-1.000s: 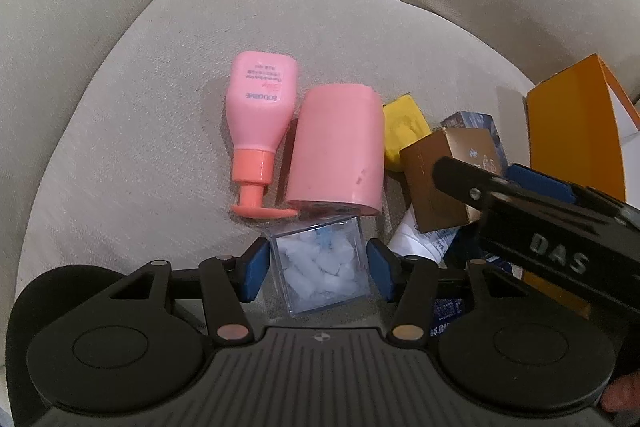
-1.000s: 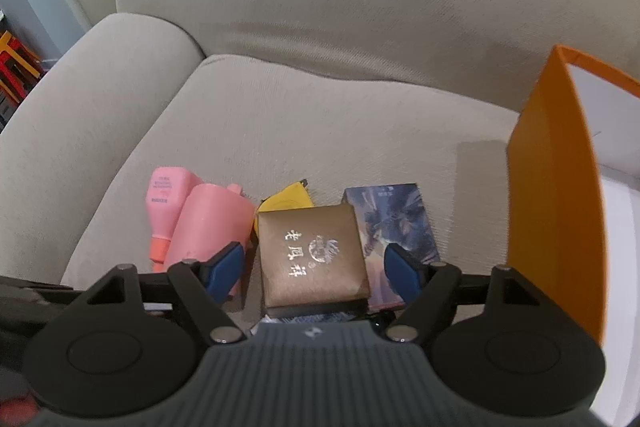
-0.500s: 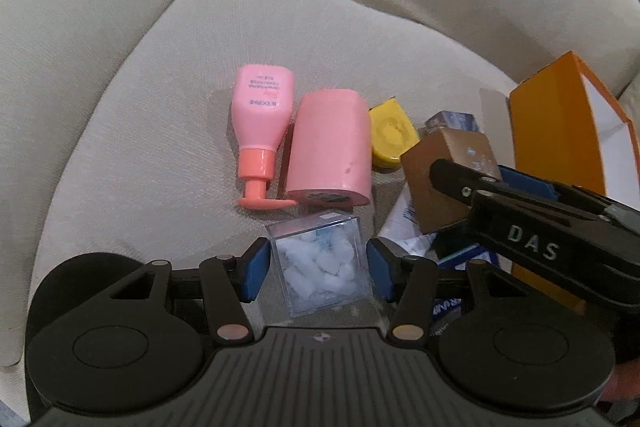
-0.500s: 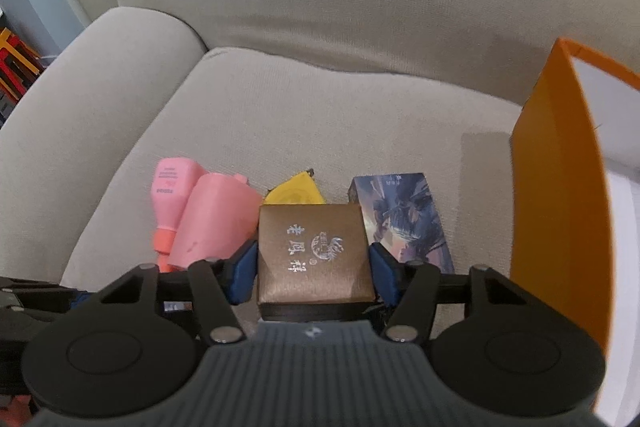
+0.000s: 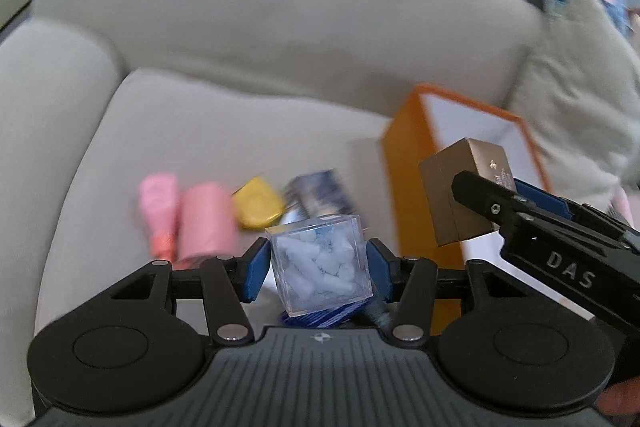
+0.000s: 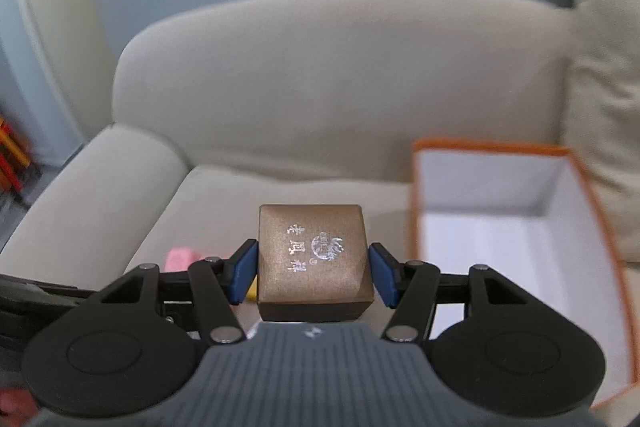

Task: Organize rigid objects
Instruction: 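Grasp the clear cube with left tool while right tool carries gold box to orange box, then lower and release the clear cube in the orange box while right tool releases gold box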

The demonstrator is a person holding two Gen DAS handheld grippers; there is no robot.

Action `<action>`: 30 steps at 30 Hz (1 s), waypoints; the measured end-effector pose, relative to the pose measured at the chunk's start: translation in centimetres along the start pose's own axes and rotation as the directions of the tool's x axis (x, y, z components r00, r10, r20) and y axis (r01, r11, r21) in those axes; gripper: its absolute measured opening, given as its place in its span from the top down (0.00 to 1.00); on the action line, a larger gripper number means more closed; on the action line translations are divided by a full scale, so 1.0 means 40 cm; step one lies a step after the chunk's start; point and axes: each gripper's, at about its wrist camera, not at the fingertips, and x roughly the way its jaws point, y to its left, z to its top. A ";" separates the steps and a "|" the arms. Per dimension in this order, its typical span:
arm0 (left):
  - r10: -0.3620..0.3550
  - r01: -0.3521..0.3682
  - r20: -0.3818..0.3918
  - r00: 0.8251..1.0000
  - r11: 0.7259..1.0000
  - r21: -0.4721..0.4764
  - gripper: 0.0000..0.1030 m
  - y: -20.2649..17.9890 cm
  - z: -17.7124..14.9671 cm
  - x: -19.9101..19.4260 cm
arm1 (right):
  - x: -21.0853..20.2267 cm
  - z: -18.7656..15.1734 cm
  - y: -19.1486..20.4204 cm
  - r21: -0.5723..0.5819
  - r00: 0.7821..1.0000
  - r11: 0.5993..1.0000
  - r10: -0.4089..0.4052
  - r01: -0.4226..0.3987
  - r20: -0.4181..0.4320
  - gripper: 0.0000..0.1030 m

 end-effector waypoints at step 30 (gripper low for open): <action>-0.004 0.167 -0.179 0.984 0.376 0.911 0.42 -0.464 0.081 0.401 | 0.189 -0.037 -0.500 0.303 0.985 0.942 -0.111 0.145 -0.129 0.41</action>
